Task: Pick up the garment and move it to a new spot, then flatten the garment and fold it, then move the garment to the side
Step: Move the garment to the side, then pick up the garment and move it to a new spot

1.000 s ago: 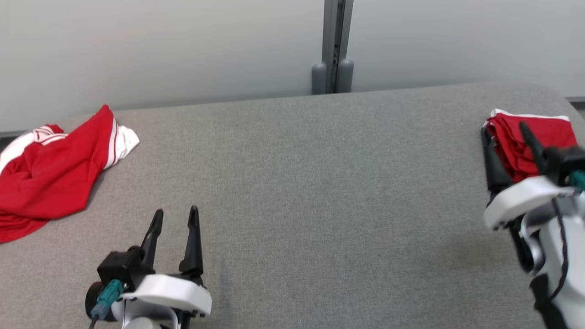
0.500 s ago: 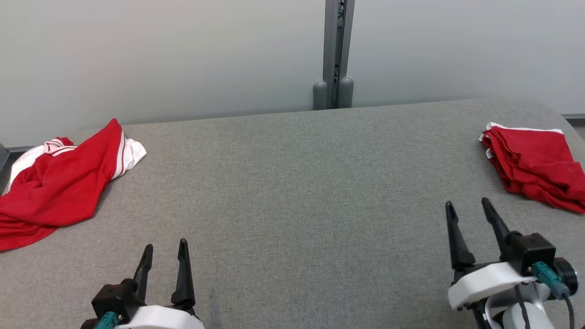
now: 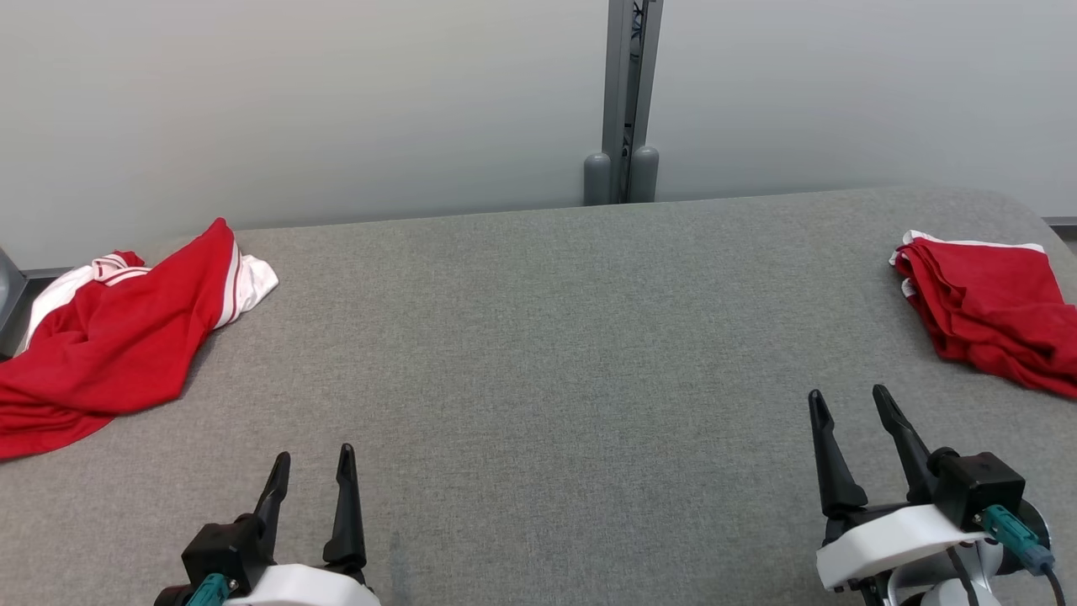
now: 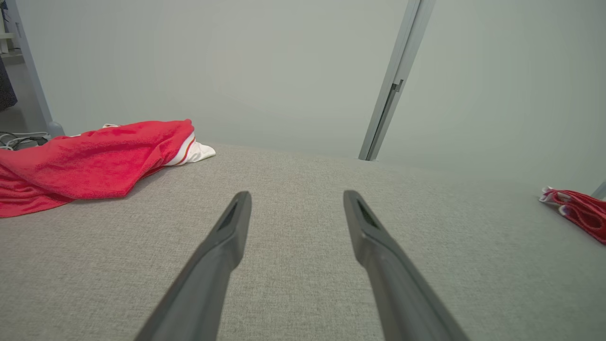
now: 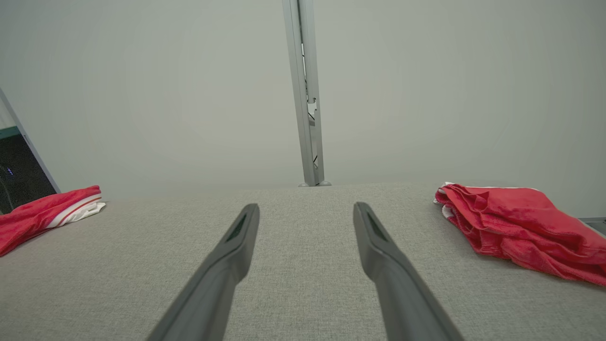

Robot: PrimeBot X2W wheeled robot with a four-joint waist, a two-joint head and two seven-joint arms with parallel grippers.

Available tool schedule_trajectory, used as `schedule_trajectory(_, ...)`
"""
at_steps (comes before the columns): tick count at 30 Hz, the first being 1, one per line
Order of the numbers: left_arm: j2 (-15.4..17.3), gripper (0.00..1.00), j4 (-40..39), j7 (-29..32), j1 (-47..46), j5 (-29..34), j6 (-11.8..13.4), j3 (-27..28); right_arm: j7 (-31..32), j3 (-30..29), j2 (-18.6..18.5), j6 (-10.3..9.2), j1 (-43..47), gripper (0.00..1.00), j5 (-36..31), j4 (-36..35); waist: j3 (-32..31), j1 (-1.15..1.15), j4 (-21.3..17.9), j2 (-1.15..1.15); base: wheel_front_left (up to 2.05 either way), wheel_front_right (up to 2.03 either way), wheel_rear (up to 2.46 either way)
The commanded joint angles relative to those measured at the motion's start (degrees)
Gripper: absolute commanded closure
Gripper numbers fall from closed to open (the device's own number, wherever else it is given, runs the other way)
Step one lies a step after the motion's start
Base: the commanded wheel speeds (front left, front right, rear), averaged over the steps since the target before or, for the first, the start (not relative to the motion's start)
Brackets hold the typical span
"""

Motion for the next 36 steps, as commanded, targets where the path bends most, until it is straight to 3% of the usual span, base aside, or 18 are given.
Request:
schedule_trajectory(1,0.22,0.0,0.04,-0.28,-0.59,0.34,0.09,0.29,-0.2,-0.16,-0.31,0.01,0.67,0.0,0.07,-0.32,0.01,0.0,0.04,0.0,0.0,0.0,0.0)
schedule_trajectory(19,0.09,0.0,0.73,-0.28,-1.26,0.8,-0.54,0.1,0.21,-1.04,-0.31,0.01,1.21,0.0,-0.26,-1.31,0.05,0.0,2.23,0.0,0.0,0.0,0.0)
schedule_trajectory(36,0.13,0.0,0.19,-0.28,-1.84,1.71,-0.66,0.82,0.42,-0.97,-0.29,0.01,0.89,0.0,-0.68,-2.91,0.53,0.0,21.16,0.0,0.0,0.0,0.0)
